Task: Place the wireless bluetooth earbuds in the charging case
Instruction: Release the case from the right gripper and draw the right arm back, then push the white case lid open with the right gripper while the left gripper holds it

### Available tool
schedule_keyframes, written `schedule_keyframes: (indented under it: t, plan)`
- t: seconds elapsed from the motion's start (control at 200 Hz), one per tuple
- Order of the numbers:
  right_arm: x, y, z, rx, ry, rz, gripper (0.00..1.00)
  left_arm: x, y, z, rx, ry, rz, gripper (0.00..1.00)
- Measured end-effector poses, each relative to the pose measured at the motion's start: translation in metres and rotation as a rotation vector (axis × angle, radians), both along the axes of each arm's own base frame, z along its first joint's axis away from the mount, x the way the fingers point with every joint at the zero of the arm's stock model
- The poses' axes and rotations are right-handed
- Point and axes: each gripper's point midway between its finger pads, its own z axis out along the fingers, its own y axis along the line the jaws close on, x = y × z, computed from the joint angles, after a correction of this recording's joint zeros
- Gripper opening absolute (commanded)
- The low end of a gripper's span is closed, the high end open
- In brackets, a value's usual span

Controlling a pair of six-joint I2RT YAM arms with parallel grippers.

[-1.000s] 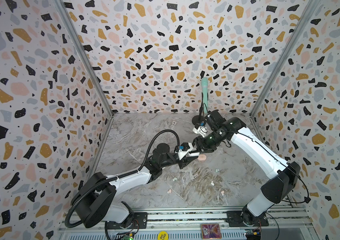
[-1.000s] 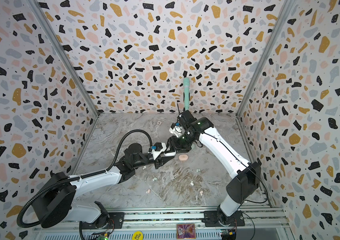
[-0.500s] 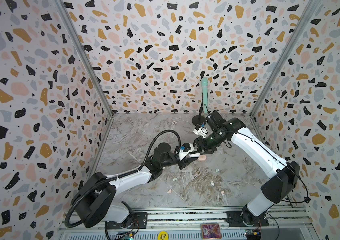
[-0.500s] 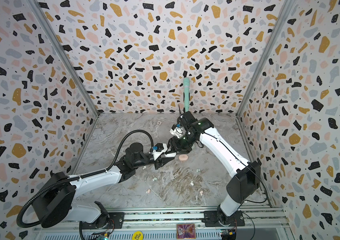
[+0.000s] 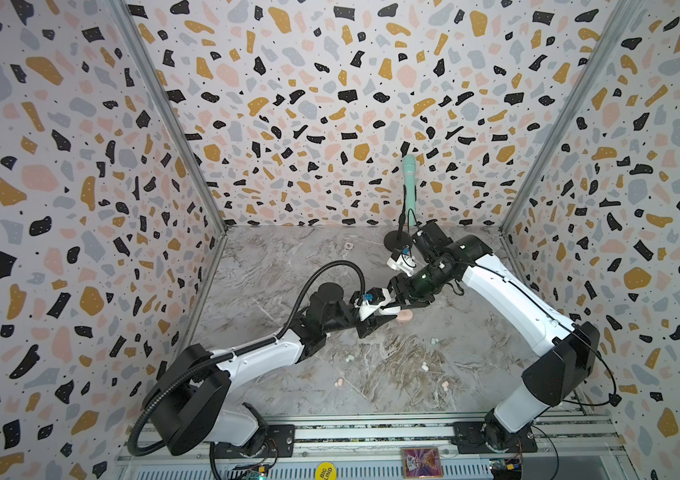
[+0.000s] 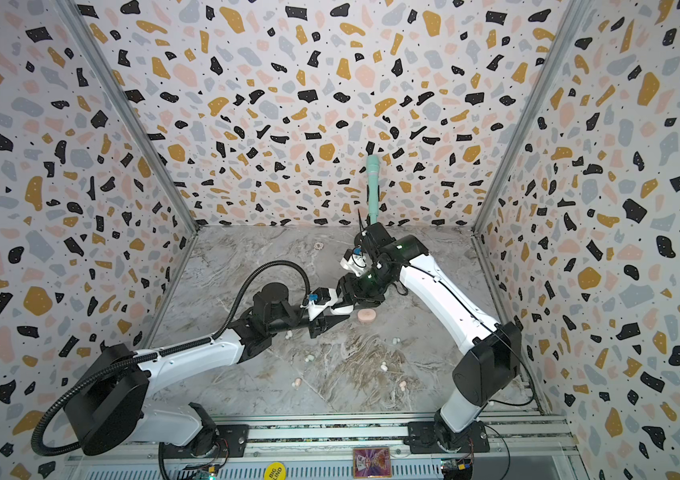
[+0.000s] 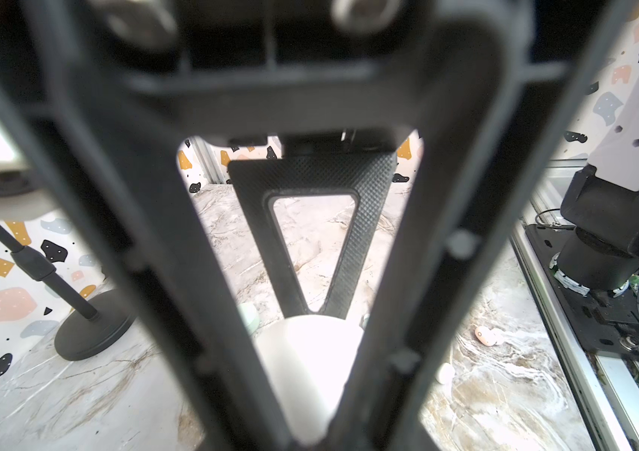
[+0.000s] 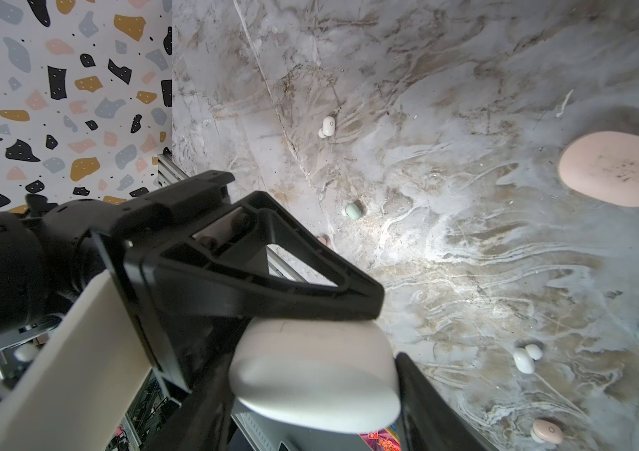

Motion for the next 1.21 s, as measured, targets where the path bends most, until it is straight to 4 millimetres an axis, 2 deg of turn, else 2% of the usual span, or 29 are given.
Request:
schedule_keyframes:
  t: [0.27, 0.456, 0.636, 0.801, 0.881, 1.041, 1.206]
  plan:
    - [0.001, -0.005, 0.003, 0.018, -0.026, -0.013, 0.74, -0.005, -0.003, 0.001, -0.031, 0.068, -0.019, 0.26]
    - [0.001, -0.031, 0.018, 0.05, -0.12, -0.066, 0.85, -0.016, -0.004, 0.001, -0.061, 0.141, -0.063, 0.24]
    - [-0.01, -0.055, 0.027, 0.015, -0.293, -0.05, 0.85, -0.028, -0.003, -0.008, -0.068, 0.232, -0.105, 0.23]
    - [-0.041, -0.057, 0.028, 0.025, -0.529, 0.072, 0.83, -0.037, -0.004, -0.004, -0.086, 0.283, -0.147, 0.23]
    - [-0.054, -0.056, 0.035, 0.063, -0.637, 0.127, 0.82, -0.041, -0.004, 0.0, -0.096, 0.292, -0.164, 0.22]
    - [-0.047, -0.051, 0.046, 0.087, -0.755, 0.164, 0.81, -0.045, -0.004, 0.003, -0.103, 0.306, -0.189, 0.2]
    - [-0.04, -0.037, 0.038, 0.085, -0.781, 0.226, 0.81, -0.048, -0.003, 0.002, -0.096, 0.313, -0.197, 0.19]
